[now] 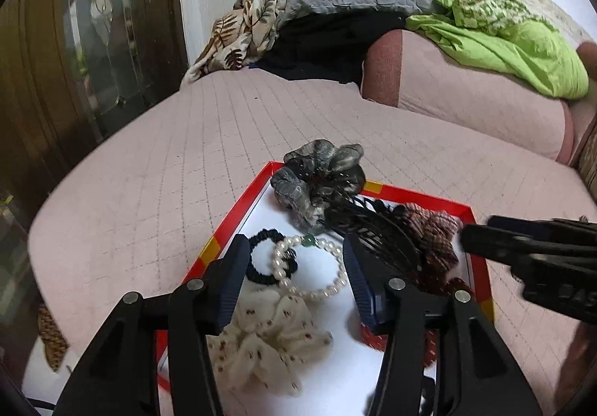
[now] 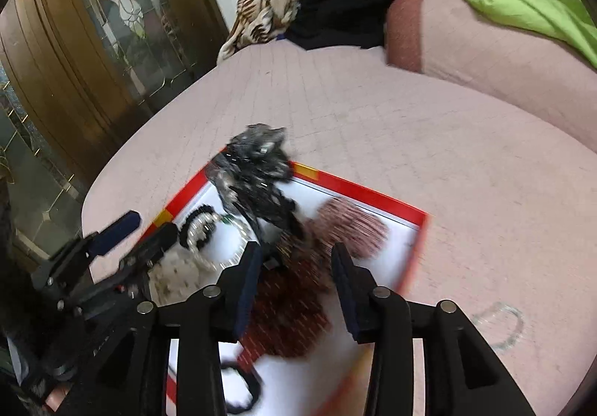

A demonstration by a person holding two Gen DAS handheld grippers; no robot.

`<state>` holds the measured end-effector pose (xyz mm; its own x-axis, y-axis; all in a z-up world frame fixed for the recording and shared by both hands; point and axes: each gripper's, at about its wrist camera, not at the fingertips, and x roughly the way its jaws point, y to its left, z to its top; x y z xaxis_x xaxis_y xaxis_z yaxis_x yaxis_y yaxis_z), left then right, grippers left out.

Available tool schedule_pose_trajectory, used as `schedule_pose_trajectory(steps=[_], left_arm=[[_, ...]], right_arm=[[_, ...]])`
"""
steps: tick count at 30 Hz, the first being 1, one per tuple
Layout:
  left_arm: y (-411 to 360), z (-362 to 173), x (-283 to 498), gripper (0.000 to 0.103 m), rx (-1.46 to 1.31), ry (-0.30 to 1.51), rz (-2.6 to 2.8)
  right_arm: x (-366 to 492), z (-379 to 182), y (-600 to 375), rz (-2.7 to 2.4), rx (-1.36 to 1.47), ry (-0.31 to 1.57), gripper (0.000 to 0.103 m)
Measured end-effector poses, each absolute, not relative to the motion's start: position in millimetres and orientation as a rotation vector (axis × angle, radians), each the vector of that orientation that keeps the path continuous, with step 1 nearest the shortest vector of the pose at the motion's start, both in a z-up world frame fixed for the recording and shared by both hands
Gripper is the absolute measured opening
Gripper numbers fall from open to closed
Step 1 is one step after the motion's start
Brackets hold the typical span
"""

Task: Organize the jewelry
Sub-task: 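Move left tool to jade bead bracelet while right tool reaches gold beaded bracelet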

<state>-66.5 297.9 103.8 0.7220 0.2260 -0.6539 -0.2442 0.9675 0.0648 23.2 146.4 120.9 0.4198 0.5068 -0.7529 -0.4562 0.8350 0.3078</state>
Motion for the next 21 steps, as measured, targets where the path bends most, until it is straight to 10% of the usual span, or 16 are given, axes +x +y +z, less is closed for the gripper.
schedule_pose_trajectory(steps=[12, 21], left_arm=[[197.4, 138.0, -128.2, 0.086, 0.104, 0.664, 0.193], [120.0, 146.5, -127.1, 0.087, 0.186, 0.711, 0.022]], right_arm=[[-44.3, 110.4, -7.4, 0.397, 0.092, 0.979, 0.044], [-87.9, 87.2, -158.8, 0.146, 0.260, 1.011, 0.044]])
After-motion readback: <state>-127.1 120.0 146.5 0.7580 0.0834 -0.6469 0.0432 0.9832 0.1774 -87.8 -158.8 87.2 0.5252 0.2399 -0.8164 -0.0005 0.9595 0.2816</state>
